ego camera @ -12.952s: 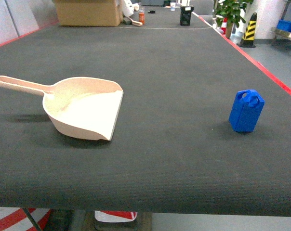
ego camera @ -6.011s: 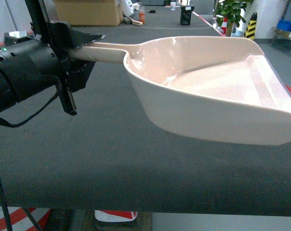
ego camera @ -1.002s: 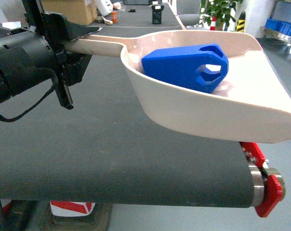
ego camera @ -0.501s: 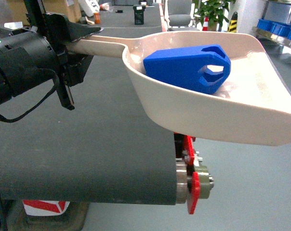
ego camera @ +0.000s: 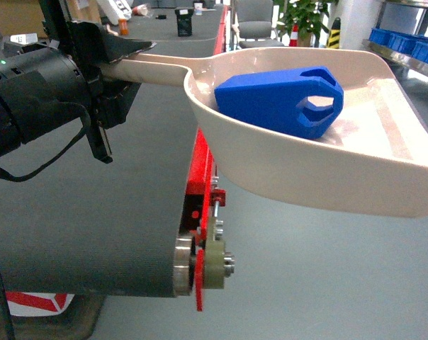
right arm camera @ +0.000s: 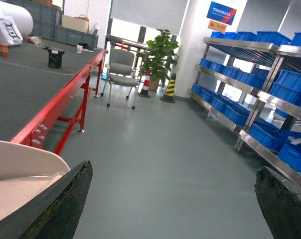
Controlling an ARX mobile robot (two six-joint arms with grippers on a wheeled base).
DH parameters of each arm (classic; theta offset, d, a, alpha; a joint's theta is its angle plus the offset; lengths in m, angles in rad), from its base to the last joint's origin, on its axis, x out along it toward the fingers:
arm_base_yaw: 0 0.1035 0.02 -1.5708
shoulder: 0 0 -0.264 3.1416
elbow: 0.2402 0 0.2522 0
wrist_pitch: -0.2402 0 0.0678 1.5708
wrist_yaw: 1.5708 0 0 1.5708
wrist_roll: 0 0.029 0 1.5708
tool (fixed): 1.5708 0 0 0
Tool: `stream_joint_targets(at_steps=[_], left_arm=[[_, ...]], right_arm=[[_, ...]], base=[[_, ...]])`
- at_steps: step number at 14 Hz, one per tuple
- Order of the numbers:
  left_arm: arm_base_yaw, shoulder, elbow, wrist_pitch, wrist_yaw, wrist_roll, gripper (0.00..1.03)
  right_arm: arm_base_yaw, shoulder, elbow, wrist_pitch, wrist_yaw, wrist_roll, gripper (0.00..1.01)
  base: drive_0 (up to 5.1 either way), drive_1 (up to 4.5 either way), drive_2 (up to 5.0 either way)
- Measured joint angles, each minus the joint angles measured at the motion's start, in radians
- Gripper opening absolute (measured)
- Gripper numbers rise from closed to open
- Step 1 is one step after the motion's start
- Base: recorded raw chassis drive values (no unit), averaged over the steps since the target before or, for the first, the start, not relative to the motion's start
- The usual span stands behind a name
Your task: Place part in tray to right shelf
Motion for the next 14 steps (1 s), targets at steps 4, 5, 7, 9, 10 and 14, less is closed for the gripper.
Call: stream_joint_targets(at_steps=[4, 5, 7, 9, 10, 14], left_arm=[[0.001, 0.000, 0.000, 0.005, 0.000, 0.000, 0.13], [0.000, 0.000, 0.000, 0.005, -0.001, 0.000, 0.13], [0.000, 0.000, 0.000, 0.005, 0.000, 0.000, 0.13], [0.000, 0.000, 0.000, 0.005, 0.000, 0.000, 0.13], [0.000, 0.000, 0.000, 0.005, 0.000, 0.001, 0.13], [0.002, 0.000, 0.000, 0.005, 0.000, 0.000, 0.13]], right_arm=[[0.000, -0.001, 0.000, 0.002, 0.000, 0.000, 0.98], [-0.001, -0.001, 0.000, 0.001, 0.002, 0.000, 0.98], [0.000, -0.001, 0.000, 0.002, 0.000, 0.000, 0.98], [0.000, -0.001, 0.000, 0.001, 0.000, 0.000, 0.98], [0.000, -0.001, 0.000, 0.003, 0.000, 0.000, 0.98], [0.000, -0.001, 0.000, 0.002, 0.000, 0.000, 0.98]], base=[[5.1, -2.36, -2.4], [5.1, -2.34, -2.3], [5.0, -2.36, -2.4], [5.1, -2.28, -2.3], [5.1, -2.28, -2.3], [5.0, -2.34, -2.3]])
